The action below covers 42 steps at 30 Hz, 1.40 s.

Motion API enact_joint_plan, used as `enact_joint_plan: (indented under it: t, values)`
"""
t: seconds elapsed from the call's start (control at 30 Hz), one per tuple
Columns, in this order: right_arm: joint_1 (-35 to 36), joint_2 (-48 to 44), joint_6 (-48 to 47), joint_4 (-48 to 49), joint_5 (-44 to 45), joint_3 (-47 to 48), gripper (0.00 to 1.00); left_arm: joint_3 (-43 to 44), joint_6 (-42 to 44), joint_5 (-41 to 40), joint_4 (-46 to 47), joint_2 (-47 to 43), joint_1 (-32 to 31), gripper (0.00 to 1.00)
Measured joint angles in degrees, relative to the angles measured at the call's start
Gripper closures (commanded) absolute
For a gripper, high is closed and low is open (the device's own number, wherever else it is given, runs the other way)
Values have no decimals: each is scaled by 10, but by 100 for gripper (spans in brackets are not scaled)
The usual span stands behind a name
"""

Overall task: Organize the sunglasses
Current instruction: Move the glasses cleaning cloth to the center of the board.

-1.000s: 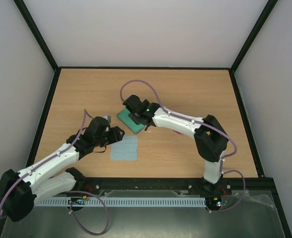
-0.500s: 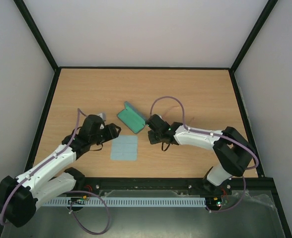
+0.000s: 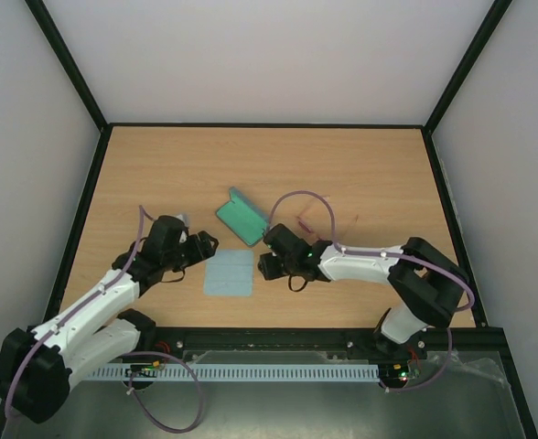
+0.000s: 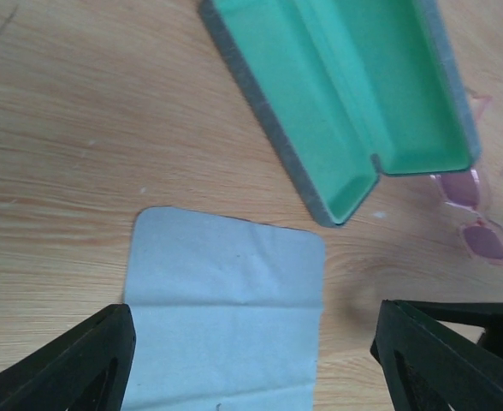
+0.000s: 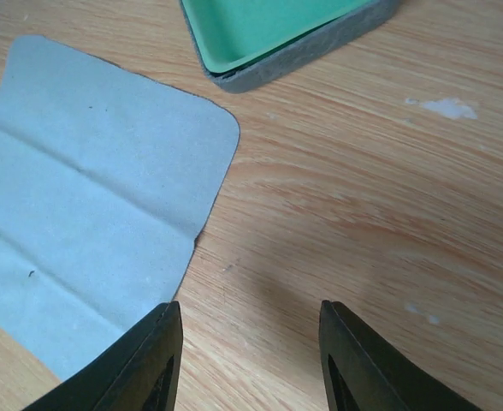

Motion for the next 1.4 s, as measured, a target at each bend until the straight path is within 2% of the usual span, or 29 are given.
enact_joint_plan:
  t: [0.1,0.13,0.2,0.23,0.3,0.37,0.53,0.7,0.83,1.2,1.4]
  values:
    - [8,18,0,3,-1,9,58,0,3,0,-3,20,10,20]
    - [10,27,0,2,3,16,60,0,4,0,-4,25,13,22]
    - [15,44,0,-1,12,32,71,0,5,0,-5,28,17,28]
    - [19,53,-1,-3,18,44,73,0,5,-1,-6,28,19,32]
    - [31,69,-1,-6,30,64,73,0,10,0,-6,28,23,40]
    - [41,77,0,-10,38,77,70,0,13,0,-5,29,28,41]
    - [85,80,0,-29,70,95,66,0,15,0,-5,44,35,34]
    - [137,70,14,-52,73,95,68,0,17,4,-5,44,35,24]
    - [148,68,24,-54,66,92,72,0,16,7,-5,40,35,21]
    - [150,94,38,-40,40,74,87,0,17,10,-7,27,36,20]
    - [171,101,46,-53,83,81,91,0,17,12,-7,26,36,20]
